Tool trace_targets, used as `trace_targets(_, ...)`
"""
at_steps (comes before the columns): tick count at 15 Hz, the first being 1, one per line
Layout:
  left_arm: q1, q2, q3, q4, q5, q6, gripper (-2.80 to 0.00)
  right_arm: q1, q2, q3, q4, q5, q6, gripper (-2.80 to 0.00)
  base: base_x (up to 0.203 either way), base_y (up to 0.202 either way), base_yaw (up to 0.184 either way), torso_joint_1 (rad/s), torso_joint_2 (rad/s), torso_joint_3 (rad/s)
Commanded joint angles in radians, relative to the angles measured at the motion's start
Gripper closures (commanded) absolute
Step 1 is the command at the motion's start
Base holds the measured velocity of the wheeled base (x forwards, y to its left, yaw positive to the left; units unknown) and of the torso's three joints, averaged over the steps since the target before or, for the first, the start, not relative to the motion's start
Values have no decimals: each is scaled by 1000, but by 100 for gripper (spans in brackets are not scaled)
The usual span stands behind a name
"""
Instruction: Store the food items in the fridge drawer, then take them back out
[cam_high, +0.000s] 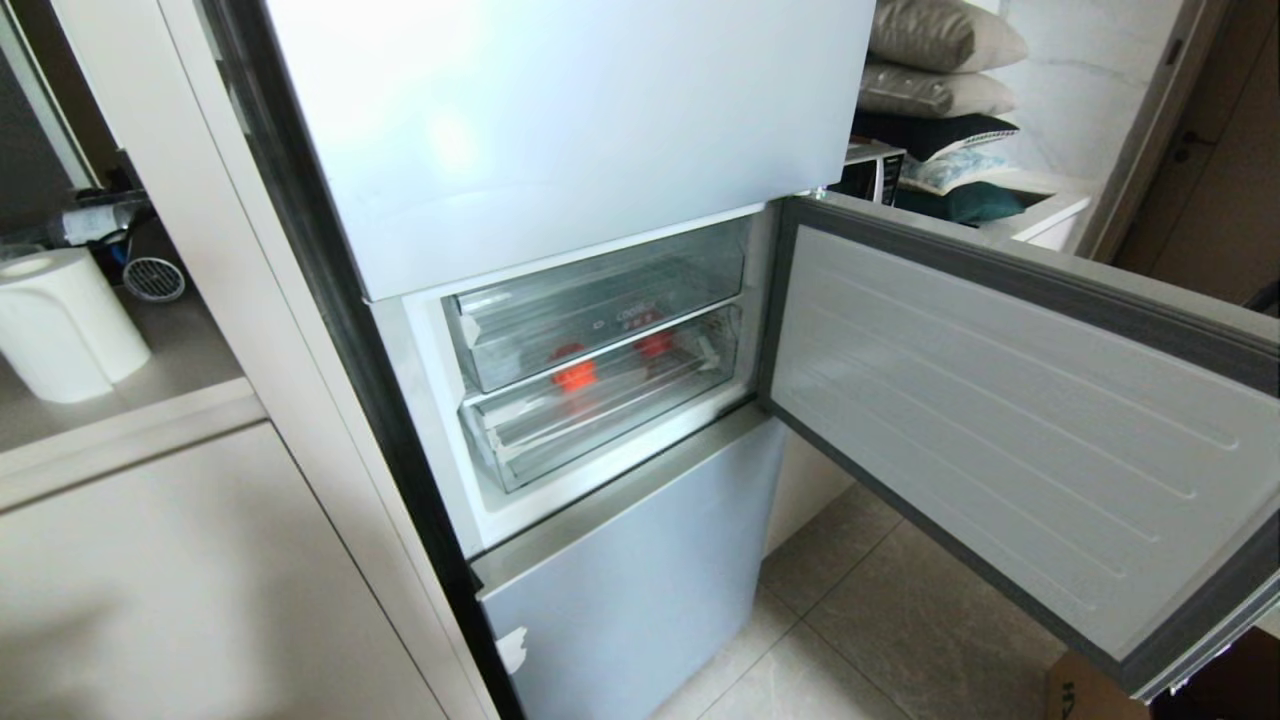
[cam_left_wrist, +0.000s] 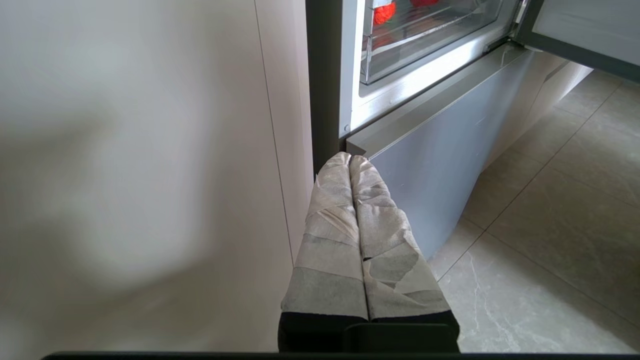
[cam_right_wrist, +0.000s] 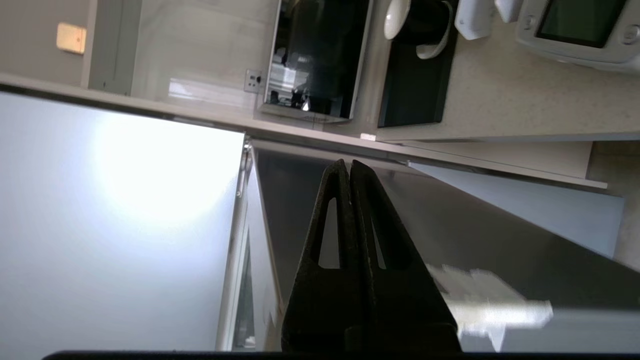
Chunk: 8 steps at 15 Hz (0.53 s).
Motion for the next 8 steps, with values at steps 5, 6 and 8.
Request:
trace_targets(5,0,0,0,0,1,0,0,160,124,-113,-3,-226,-61,0,0,0,0,0,0,0)
trace_targets(6,0,0,0,0,1,0,0,225,179,-126,-3,-414,-139,0,0,0,0,0,0,0)
trace_targets(8,0,0,0,0,1,0,0,380,274,-112,-29,-729,-361,0,0,0,0,0,0,0)
